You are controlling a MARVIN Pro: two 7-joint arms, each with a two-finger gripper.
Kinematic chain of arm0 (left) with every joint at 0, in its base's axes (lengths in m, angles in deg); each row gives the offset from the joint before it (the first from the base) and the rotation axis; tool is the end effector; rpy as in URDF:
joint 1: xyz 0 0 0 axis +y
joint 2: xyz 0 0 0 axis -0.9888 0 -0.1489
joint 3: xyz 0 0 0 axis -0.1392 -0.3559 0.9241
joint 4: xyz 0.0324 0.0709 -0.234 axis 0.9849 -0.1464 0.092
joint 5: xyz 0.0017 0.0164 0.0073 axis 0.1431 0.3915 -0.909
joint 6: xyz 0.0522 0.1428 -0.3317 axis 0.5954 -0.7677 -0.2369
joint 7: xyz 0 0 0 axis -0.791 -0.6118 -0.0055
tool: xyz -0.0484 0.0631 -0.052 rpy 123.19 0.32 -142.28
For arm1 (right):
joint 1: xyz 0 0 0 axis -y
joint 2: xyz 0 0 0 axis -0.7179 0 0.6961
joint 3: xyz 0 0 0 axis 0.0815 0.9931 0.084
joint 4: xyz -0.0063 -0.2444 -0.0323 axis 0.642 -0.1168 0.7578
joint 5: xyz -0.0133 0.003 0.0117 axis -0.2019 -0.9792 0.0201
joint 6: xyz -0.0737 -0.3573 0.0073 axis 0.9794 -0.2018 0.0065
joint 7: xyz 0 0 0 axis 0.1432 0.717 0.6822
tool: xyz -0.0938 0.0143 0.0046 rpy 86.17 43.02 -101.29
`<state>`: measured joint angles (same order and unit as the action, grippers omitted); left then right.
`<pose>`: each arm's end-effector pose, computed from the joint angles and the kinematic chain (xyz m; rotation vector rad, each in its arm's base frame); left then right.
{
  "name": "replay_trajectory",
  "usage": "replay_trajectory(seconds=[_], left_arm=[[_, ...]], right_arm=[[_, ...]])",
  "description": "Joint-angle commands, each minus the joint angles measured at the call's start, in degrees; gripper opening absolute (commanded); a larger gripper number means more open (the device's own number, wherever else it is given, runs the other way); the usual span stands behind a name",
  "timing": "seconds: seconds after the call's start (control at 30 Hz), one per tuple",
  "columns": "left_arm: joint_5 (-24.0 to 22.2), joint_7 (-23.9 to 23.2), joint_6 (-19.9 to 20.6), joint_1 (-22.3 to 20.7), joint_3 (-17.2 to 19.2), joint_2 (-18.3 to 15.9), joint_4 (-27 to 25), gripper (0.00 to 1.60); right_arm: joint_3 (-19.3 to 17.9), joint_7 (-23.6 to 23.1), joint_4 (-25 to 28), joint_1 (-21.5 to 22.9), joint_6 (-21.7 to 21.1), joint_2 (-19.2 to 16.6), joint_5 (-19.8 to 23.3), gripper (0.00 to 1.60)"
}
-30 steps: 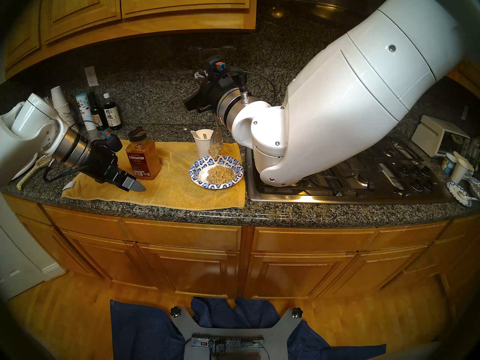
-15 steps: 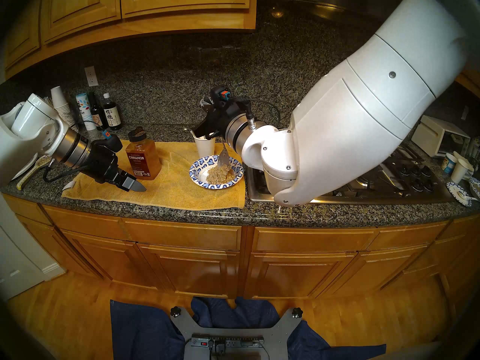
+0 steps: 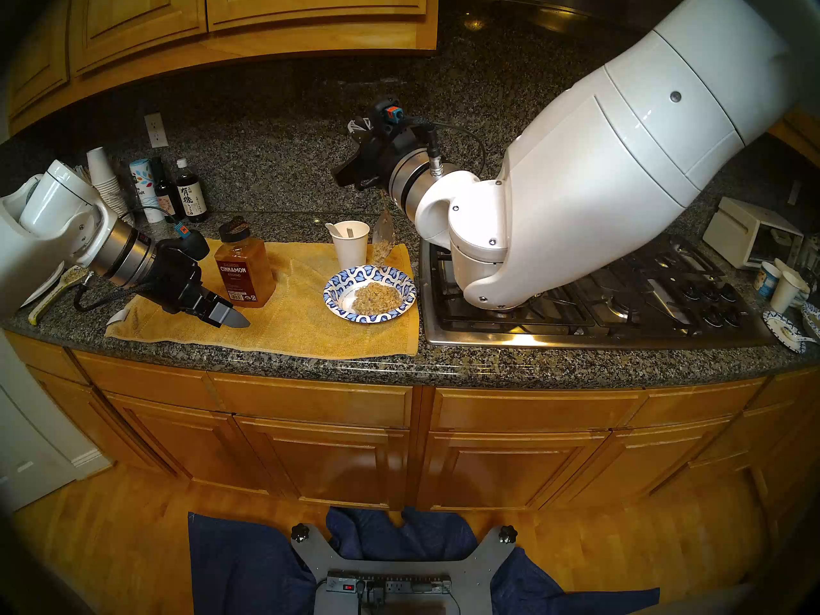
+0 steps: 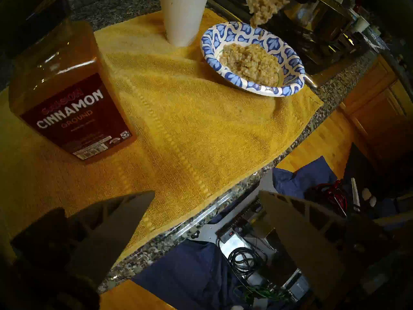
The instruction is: Scoop oatmeal into bowl and add cinnamon
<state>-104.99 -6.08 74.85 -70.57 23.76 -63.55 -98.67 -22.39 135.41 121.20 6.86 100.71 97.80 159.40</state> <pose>0.4350 0.1434 -0.0560 2.5853 -0.8506 0.7103 0.4115 0.2120 -0.0771 -1.6554 -0.8372 -2.3483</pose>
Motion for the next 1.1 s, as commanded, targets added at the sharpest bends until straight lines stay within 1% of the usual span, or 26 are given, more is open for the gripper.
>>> replay_trajectory(seconds=[0.0,0.3,0.43,0.87,0.93,1.07], left_arm=[[-0.1,0.1,-0.1,-1.5,1.5,0.1,0.1,1.60],[-0.1,0.1,-0.2,-1.5,1.4,0.1,0.1,1.60],[-0.1,0.1,-0.2,-1.5,1.4,0.1,0.1,1.60],[-0.1,0.1,-0.2,-1.4,1.4,0.1,0.1,1.60],[-0.1,0.1,-0.2,-1.4,1.4,0.1,0.1,1.60],[-0.1,0.1,-0.2,-1.5,1.5,0.1,0.1,1.60]], right_arm=[[-0.6,4.8,0.6,0.0,0.1,-1.2,-1.3,0.00],[0.1,4.6,4.9,-3.0,0.1,-1.1,-2.4,0.00],[-0.1,4.8,4.2,-2.6,0.1,-2.3,-2.6,0.00],[-2.2,4.7,-2.2,0.8,0.1,-5.7,-2.6,0.00],[-2.5,4.8,-2.3,0.7,0.1,-5.9,-2.7,0.00],[-2.6,5.0,-0.9,-0.9,0.1,-5.9,-3.1,0.00]])
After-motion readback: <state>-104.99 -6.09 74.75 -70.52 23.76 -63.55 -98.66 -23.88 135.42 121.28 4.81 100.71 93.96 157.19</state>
